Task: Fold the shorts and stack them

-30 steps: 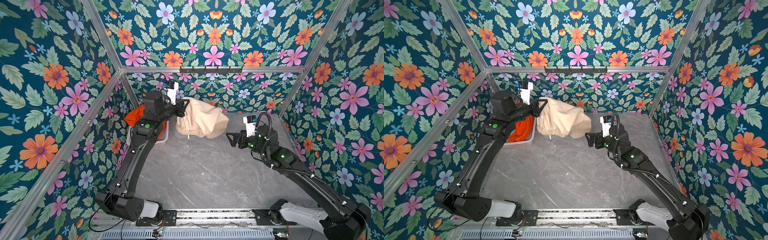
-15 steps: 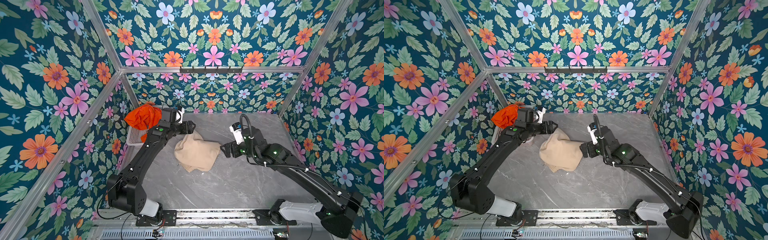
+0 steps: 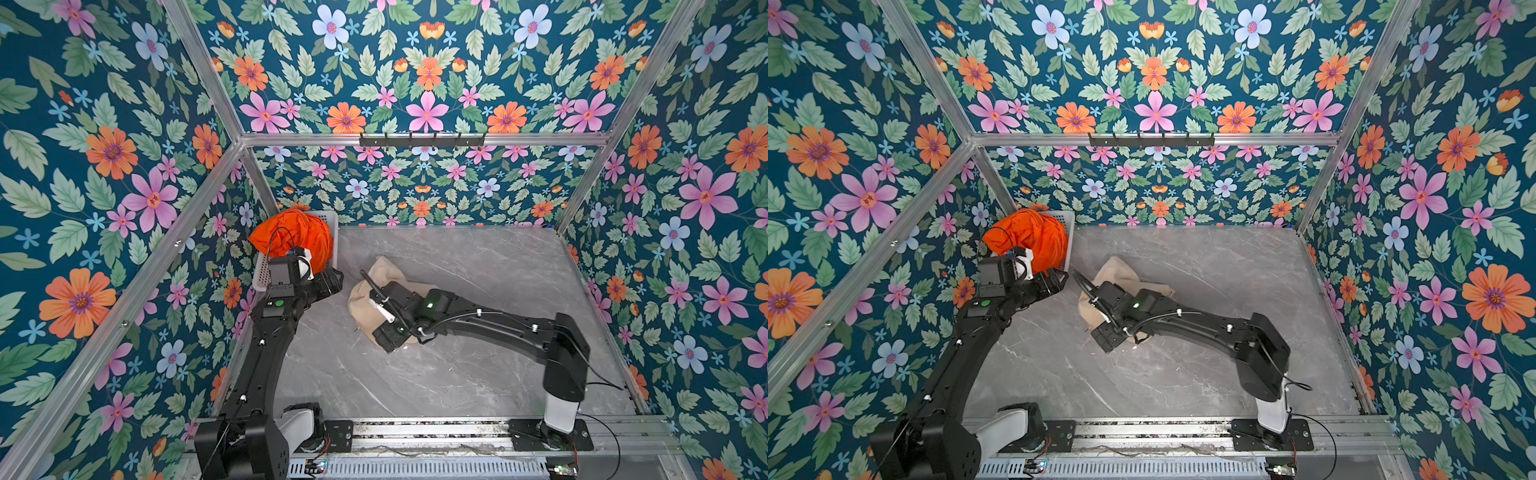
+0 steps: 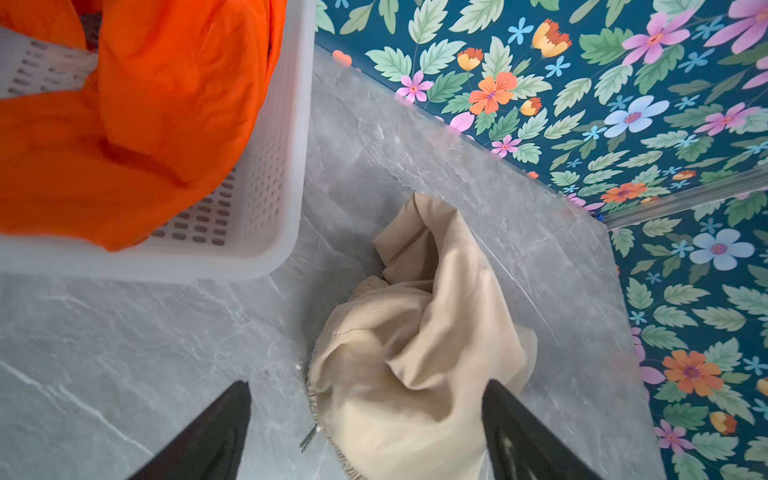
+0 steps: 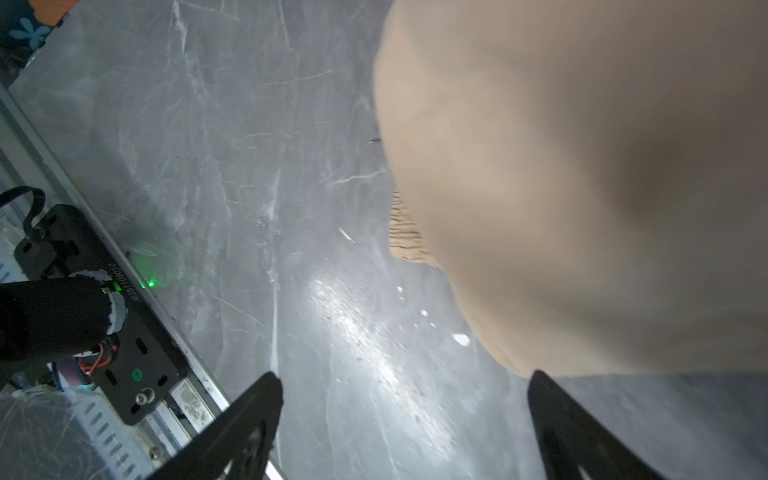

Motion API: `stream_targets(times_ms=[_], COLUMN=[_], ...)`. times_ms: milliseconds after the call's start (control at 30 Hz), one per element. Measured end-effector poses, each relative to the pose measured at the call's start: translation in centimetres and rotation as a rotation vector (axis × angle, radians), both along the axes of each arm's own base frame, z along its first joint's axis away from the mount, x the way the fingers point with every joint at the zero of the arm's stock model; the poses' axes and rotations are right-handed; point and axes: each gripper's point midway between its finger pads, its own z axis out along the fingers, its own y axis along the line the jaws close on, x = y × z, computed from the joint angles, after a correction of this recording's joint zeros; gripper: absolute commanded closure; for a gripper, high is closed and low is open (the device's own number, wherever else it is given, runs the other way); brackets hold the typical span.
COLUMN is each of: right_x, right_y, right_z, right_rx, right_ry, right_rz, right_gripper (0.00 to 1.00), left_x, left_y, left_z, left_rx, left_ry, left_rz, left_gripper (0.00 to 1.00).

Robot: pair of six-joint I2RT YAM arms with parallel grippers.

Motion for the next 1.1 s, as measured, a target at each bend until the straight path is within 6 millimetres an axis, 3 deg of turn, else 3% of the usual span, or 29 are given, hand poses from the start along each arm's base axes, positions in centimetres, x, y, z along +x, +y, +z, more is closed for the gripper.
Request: stream_targets(times_ms=[233,533,633,800,900,967,1033,1100], right_x=[2.5,5.4,6.0,7.1,6.1,5.8,5.6,6.0], right_y=[2.9,2.6,3.3,4.0,3.2,3.4,3.7,3.1], right_z=[-5.5,-11.2,-11.5,-11.5,-10.0,-6.8,-1.6,5.2], right_rx=[-0.054,-0.106,-0.086,-0.049,-0.054,-0.002,0.107,0.250], right_ry=[0.040,0.103,0.089,0.065,0.096,0.090,0.080,0.048], right_rz=[-0.047,-0.143,-0.156,-0.185,-0.179,-0.155,-0.133,-0.122], right_gripper=[0.14,0.29,0.45,0.82,0.90,0.92,0.94,0.95], left_x=[-0.6,-0.3,-0.4,-0.7,-0.9,-1.0,-1.2,-1.2], left_y=[1.1,0.8,0.7,0.6,0.4,0.2,0.1,0.1], left_z=[-1.0,-0.6,-0.7,-1.0,-0.6,-0.1,0.8,1.9], left_rx=[-0.059,-0.084,-0.090,-0.093,-0.093,-0.085,-0.079,-0.064], left_ry=[0.018,-0.002,0.000,0.004,-0.008,-0.031,-0.056,-0.090], left_rz=[0.027,0.005,-0.003,-0.005,-0.017,-0.036,-0.045,-0.054], left_gripper=[0.12,0.13,0.13,0.13,0.13,0.14,0.14,0.14])
